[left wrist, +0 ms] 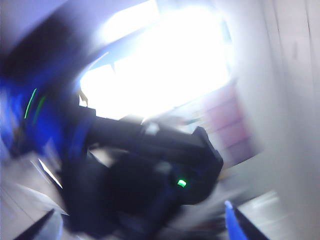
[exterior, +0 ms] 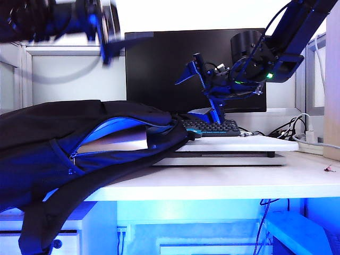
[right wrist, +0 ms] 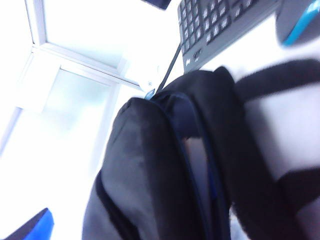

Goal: Pick up the book on the desk and put it into the open backpack.

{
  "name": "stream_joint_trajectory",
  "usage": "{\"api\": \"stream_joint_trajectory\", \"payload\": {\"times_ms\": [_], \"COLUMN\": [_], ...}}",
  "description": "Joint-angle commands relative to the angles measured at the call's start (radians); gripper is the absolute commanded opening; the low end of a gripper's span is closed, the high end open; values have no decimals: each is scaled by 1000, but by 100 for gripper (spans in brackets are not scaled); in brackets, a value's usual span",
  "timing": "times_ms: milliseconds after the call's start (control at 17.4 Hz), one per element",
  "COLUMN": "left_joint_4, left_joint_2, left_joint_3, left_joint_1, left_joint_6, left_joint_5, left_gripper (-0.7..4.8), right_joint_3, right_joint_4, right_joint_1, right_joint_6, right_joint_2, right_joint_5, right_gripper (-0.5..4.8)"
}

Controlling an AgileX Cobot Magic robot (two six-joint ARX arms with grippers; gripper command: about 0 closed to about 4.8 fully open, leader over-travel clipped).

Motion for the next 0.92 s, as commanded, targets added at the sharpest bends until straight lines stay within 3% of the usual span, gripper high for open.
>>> {"api": "stream_joint_trajectory", "payload": {"times_ms": [57, 115, 229, 287, 344, 401, 459, 516, 573, 688, 802, 860, 917], "left_joint_4": [201, 176, 103, 53, 11, -18, -34, -37, -37, -112, -348, -529, -889], "left_joint_2": [-6, -9, -20, -26, -34, -50, -70, -84, -108, -200, -307, -373, -502], "left_joint_3": [114, 161, 210, 227, 239, 238, 238, 238, 238, 236, 236, 236, 236], "left_joint_1": [44, 76, 146, 187, 224, 271, 322, 351, 396, 492, 535, 545, 546], "left_joint_6": [317, 420, 623, 710, 770, 814, 822, 822, 824, 913, 1103, 1233, 1448], "left_joint_5": [-98, -150, -166, -167, -165, -182, -231, -280, -356, -381, -369, -387, -497], "left_gripper": [428, 415, 322, 256, 123, 34, -5, -5, -5, -5, -5, -5, -5], "right_joint_3": [5, 5, 5, 5, 5, 5, 5, 5, 5, 5, 3, 3, 3], "right_joint_4": [21, 13, 3, -3, -22, -53, -101, -154, -235, -464, -544, -561, -579], "right_joint_1": [-18, -32, -61, -75, -89, -97, -106, -106, -107, -106, -115, -121, -121], "right_joint_6": [-128, -200, -336, -419, -497, -571, -674, -762, -864, -1028, -1038, -1048, -1047], "right_joint_2": [-24, -48, -97, -129, -166, -205, -255, -296, -348, -497, -590, -634, -716], "right_joint_5": [-20, 1, 22, 30, 33, 33, 34, 58, 100, 275, 312, 316, 317], "right_gripper": [479, 479, 450, 395, 300, 195, 107, 31, -2, -5, -5, -5, -5]}}
